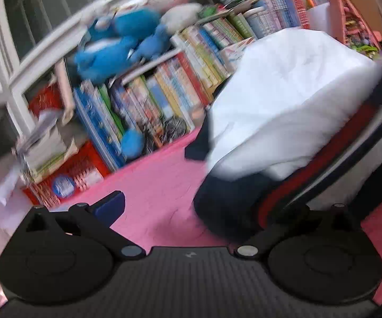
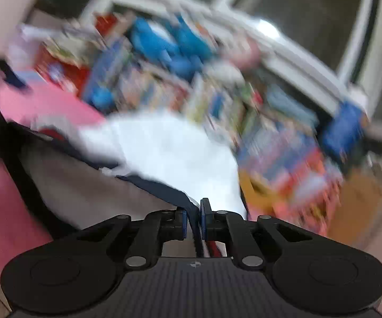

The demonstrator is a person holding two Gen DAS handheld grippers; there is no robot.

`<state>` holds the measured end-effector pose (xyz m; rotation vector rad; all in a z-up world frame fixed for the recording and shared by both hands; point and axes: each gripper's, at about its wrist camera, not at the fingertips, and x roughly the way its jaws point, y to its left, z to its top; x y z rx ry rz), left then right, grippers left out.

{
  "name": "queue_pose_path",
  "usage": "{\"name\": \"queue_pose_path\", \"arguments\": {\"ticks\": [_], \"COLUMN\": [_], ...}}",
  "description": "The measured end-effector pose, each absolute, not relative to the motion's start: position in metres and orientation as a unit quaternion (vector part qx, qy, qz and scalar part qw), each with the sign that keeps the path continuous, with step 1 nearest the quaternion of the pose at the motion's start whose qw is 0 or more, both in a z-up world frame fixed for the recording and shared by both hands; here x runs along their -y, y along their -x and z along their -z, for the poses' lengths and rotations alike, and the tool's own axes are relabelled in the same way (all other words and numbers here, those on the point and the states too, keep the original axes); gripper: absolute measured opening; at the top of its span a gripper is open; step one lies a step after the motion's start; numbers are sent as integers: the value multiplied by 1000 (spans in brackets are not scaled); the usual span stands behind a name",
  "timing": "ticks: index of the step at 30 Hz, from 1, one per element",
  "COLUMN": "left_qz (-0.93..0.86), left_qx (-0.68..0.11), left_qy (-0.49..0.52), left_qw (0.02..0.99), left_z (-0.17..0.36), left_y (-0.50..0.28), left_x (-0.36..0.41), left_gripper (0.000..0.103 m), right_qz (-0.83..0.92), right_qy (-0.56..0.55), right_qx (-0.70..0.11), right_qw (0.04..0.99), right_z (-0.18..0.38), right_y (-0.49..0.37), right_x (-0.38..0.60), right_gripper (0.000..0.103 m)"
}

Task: Fold clothes

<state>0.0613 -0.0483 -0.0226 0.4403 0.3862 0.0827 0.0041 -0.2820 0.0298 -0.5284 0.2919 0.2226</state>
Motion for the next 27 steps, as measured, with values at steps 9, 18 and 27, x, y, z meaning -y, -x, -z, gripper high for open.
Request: {"name": "queue_pose_path", "arguments": {"ticks": [9,18,27], "left_qz": [-102,-95,102], "left_qx": [-144,-266,-350], "left_qy": [-260,-199,-135], "left_qw": [949,938,921], "left_z": [-14,-2,-6], "left_y": [-34,1,26], "left_x": [14,-54,-48], "left_gripper": [103,103,103], "right_qz": [-65,-161,-244], "right_qy": [268,257,168], "right_qx": [-203,-187,-308], "right_qw": [940,934,904], "right_z": [21,11,3], "right_y": [-3,39,52], "right_x": [311,297,346], "right_gripper": [29,41,49]}}
